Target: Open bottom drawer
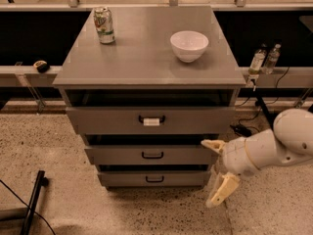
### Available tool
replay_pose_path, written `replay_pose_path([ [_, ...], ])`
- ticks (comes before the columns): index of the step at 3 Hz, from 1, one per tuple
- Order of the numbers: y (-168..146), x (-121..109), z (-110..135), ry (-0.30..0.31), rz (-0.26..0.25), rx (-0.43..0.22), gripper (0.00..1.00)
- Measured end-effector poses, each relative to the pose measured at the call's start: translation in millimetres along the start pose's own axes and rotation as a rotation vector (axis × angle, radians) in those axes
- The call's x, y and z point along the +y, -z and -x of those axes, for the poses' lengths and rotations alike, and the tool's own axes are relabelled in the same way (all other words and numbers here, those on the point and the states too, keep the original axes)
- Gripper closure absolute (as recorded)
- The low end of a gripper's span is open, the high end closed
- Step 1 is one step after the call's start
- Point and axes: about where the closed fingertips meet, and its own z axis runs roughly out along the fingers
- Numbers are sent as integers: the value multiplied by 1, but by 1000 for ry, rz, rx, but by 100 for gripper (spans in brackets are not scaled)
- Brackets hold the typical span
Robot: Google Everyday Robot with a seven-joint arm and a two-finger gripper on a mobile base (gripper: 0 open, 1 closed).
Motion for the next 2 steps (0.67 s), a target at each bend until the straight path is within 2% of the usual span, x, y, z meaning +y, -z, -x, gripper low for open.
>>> replay_pose_path([
  [1, -44, -5, 0, 32, -51, -148, 0],
  [2, -80, -15, -14, 98, -111, -303, 0],
])
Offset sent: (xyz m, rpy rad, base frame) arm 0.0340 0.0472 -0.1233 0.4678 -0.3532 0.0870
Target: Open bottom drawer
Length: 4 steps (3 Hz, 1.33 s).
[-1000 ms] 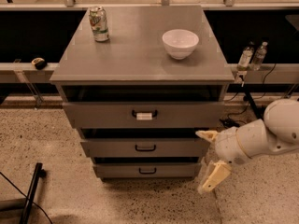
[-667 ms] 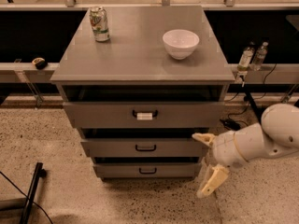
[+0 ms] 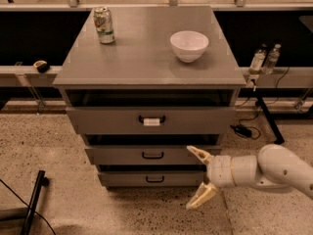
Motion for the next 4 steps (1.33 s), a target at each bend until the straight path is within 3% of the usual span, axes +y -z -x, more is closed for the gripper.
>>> replay_pose_path([
  [1, -22, 10, -26, 33, 24, -32, 0],
  [2, -45, 0, -71, 24, 40, -9, 0],
  [3, -85, 13, -146, -5, 83, 54, 0],
  [4, -112, 27, -194, -31, 68, -6, 0],
])
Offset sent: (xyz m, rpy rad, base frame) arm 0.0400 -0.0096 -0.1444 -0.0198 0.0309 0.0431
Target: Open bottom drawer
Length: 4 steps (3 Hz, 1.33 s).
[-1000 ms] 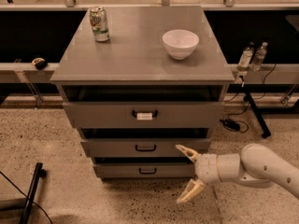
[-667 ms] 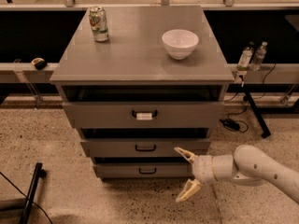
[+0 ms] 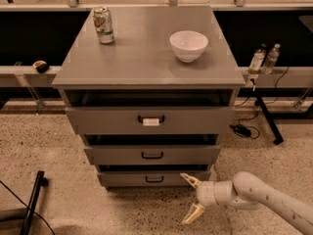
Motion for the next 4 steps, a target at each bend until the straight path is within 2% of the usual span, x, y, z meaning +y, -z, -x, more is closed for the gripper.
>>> replay_pose_path([
  [1, -2, -1, -1, -3, 3, 3, 0],
  [2, -24, -26, -32, 90, 11, 150, 0],
  [3, -41, -45, -63, 168, 29, 264, 0],
  [4, -47, -60, -99, 183, 47, 301, 0],
])
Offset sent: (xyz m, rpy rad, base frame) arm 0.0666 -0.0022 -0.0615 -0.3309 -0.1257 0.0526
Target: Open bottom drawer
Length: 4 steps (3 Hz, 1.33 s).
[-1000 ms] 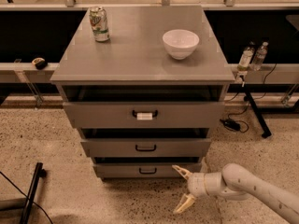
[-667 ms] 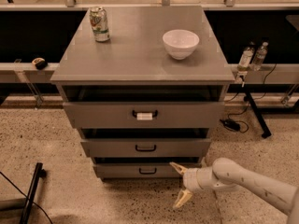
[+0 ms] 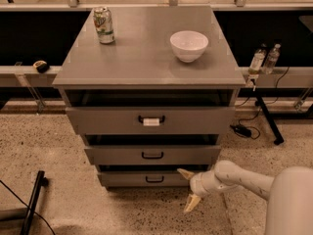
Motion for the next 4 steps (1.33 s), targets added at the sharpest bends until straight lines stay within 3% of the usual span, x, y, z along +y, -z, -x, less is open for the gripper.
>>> replay_pose_path([
  [1, -8, -10, -32, -13, 10, -11, 0],
  [2, -17, -23, -59, -20, 18, 18, 0],
  [4, -24, -47, -103, -63, -46, 57, 0],
])
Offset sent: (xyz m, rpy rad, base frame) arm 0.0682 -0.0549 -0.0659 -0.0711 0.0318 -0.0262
